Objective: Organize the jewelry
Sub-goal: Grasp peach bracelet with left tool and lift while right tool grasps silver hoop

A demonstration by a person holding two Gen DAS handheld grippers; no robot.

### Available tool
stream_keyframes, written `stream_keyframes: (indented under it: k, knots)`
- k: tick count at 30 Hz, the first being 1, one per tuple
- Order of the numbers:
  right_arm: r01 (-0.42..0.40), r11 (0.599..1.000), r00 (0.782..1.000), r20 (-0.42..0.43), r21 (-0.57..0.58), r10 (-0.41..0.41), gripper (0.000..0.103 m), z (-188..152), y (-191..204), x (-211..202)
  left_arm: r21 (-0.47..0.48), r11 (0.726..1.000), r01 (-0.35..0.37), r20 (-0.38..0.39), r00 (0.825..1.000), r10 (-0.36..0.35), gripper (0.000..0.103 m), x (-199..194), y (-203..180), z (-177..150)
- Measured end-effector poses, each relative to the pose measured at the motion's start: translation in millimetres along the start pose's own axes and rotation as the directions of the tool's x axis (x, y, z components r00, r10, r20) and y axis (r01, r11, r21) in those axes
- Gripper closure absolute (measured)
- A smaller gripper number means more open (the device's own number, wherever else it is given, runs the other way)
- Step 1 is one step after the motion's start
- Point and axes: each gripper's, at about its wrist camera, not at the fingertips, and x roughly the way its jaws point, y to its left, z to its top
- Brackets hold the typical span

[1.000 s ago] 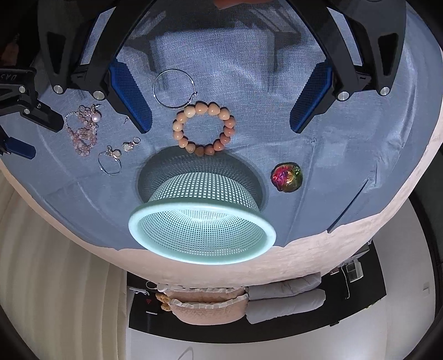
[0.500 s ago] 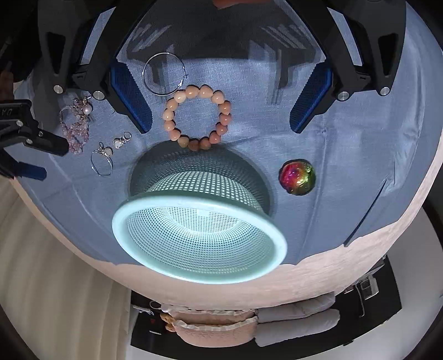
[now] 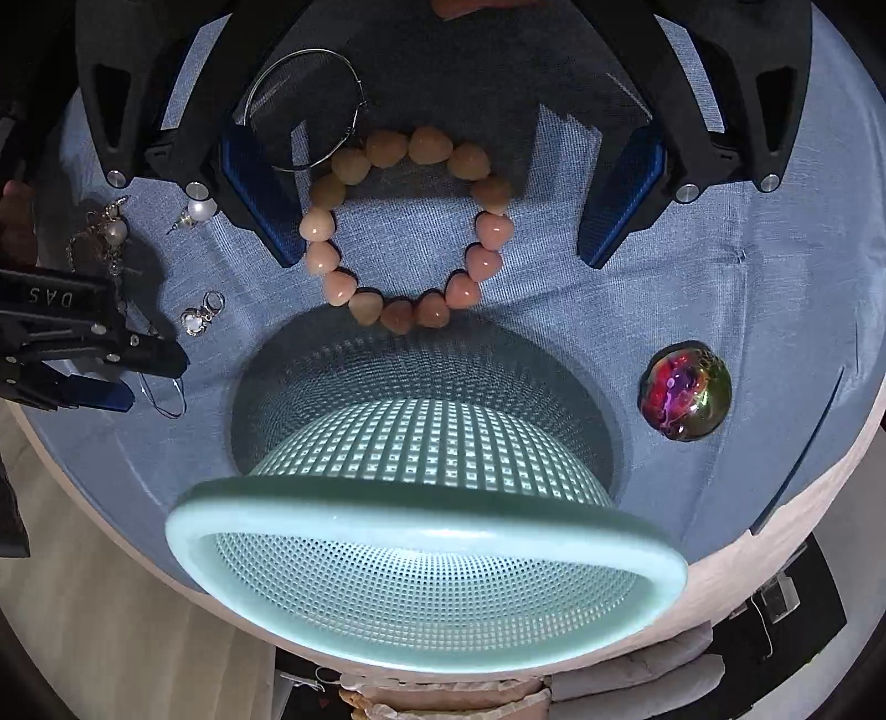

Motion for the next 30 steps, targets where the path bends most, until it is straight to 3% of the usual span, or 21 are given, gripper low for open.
stream_keyframes:
  k: [4, 13, 16, 17, 25, 30]
  knots:
    - [0.019, 1.000, 1.000, 0.011, 0.003, -0.019, 0.063, -3.6, -1.9, -3.6, -0.001, 1.000, -0.002, 0.023, 1.000, 0.002, 0.019, -1.8, -2.6, -4.5]
    - [0.006, 1.000, 0.999, 0.046, 0.012, -0.006, 0.064, -19.5, -9.1, -19.6, 0.045, 0.998, 0.032, 0.035, 0.999, -0.033, 0.080, -18.3, -11.1, -6.2]
    - [0.012, 1.000, 0.997, 0.071, 0.019, -0.013, 0.063, -20.4, -4.7, -29.4, 0.045, 0.997, 0.061, 0.035, 0.997, -0.063, 0.082, -28.0, -8.0, -12.1]
    - [0.011, 1.000, 0.997, 0.082, 0.024, -0.013, 0.063, -20.0, -2.6, -32.9, 0.043, 0.996, 0.079, 0.038, 0.996, -0.080, 0.091, -31.2, -5.5, -12.8]
    - [-0.052, 0.998, 0.988, 0.146, 0.039, 0.046, 0.063, -23.4, -4.3, -57.9, 0.035, 0.991, 0.128, 0.075, 0.989, -0.130, 0.091, -62.5, 0.9, -20.1]
    - [-0.122, 0.992, 0.968, 0.225, 0.035, 0.111, 0.063, -7.4, -9.1, -82.8, 0.016, 0.991, 0.133, 0.125, 0.983, -0.134, 0.091, -95.7, 9.4, -18.2]
